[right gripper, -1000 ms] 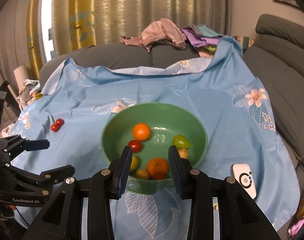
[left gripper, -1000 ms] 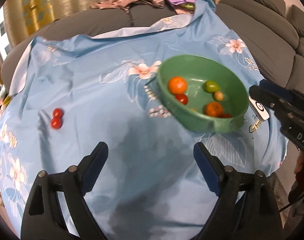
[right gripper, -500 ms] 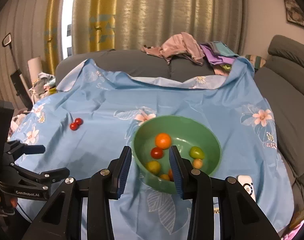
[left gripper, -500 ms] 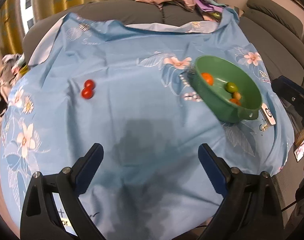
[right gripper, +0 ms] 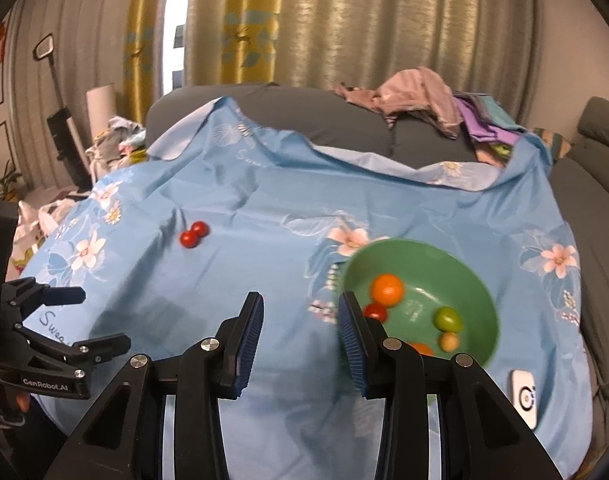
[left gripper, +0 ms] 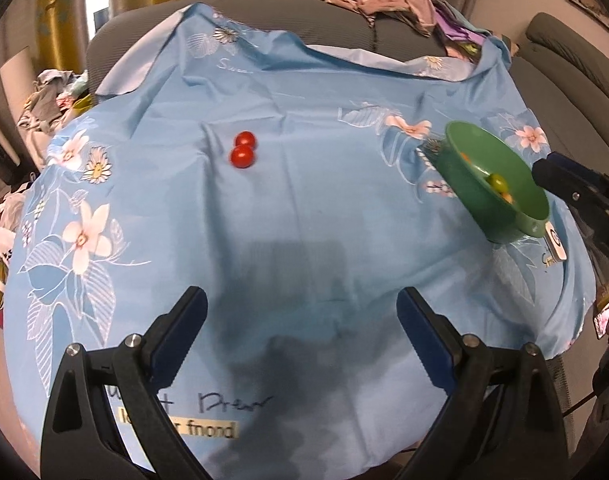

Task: Organize fruits
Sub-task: 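Grasp the last cherry tomato with the left tool while the right tool grasps the other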

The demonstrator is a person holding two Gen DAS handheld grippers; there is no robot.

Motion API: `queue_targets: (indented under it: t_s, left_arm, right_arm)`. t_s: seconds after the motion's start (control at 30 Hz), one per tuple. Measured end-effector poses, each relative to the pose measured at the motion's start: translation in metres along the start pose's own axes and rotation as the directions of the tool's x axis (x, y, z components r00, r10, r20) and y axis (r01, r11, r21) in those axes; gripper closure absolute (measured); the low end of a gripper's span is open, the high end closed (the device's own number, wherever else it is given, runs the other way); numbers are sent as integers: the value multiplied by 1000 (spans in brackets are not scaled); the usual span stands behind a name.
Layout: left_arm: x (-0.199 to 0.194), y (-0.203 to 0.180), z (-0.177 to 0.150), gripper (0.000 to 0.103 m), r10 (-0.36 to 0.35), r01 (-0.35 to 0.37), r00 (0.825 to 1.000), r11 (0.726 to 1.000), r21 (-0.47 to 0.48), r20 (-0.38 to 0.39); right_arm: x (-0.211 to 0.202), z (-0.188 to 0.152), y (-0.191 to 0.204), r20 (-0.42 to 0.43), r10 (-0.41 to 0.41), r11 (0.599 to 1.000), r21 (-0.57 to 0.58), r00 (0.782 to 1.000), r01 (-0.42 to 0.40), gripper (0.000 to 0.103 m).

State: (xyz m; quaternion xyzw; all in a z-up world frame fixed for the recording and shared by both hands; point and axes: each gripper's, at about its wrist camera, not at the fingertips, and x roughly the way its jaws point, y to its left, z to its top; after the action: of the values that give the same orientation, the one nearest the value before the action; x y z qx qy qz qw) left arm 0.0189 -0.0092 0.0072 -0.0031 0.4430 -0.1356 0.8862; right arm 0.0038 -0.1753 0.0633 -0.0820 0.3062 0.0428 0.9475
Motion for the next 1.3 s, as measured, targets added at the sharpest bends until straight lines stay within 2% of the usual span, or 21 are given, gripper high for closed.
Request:
queue_targets:
  t_s: [0.4,0.77,1.3]
  left_arm:
    - [5,30,-6,7,10,-10,1000,1000,-28,11]
    - [14,39,0,7,3,-2,1000,1000,-27,15]
    - [29,36,23,8,-5,5,999,1000,4,40]
  right_arm:
    - [38,-2,31,-97,109,993,-23,989,-112,64]
    - [74,-3,36,-183,220,976,37,958,-217,64]
    - [108,13,35,-205,291,956,95,935,-277,64]
